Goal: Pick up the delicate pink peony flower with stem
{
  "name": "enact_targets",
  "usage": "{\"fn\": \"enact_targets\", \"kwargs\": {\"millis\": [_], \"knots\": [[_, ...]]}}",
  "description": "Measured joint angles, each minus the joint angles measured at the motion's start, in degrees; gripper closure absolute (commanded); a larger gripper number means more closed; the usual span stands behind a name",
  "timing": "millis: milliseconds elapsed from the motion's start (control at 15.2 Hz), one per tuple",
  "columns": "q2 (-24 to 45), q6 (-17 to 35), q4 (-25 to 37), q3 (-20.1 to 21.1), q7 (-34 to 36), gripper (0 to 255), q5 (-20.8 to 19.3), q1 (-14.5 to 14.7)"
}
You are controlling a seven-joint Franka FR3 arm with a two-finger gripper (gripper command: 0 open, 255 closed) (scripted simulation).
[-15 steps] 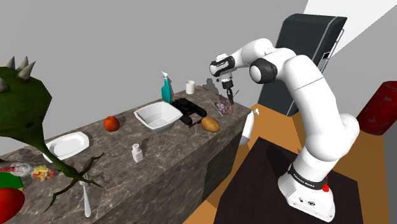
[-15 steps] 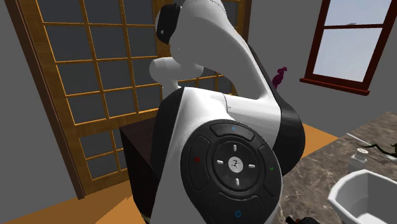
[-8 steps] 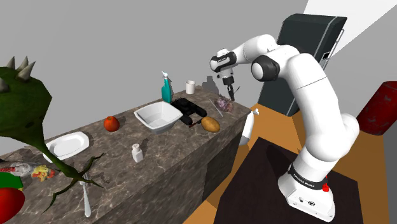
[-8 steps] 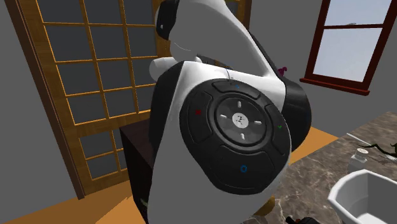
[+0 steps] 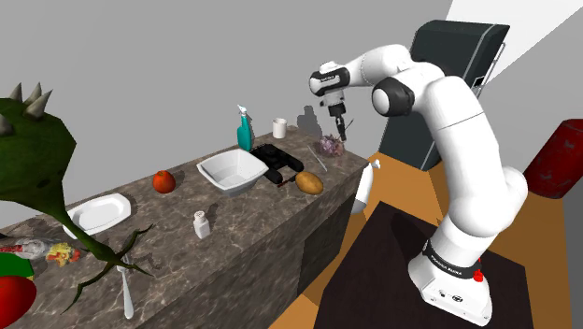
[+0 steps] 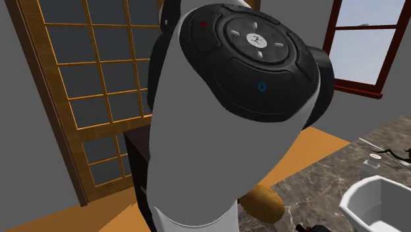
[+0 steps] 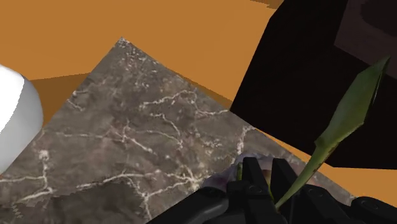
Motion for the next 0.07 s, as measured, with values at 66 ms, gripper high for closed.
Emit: {"fn": "enact_targets", "kwargs": {"millis": [66], "knots": [[-0.16,-0.25,0.12,-0.04,-0.04,255,-0.04,0.00]]}}
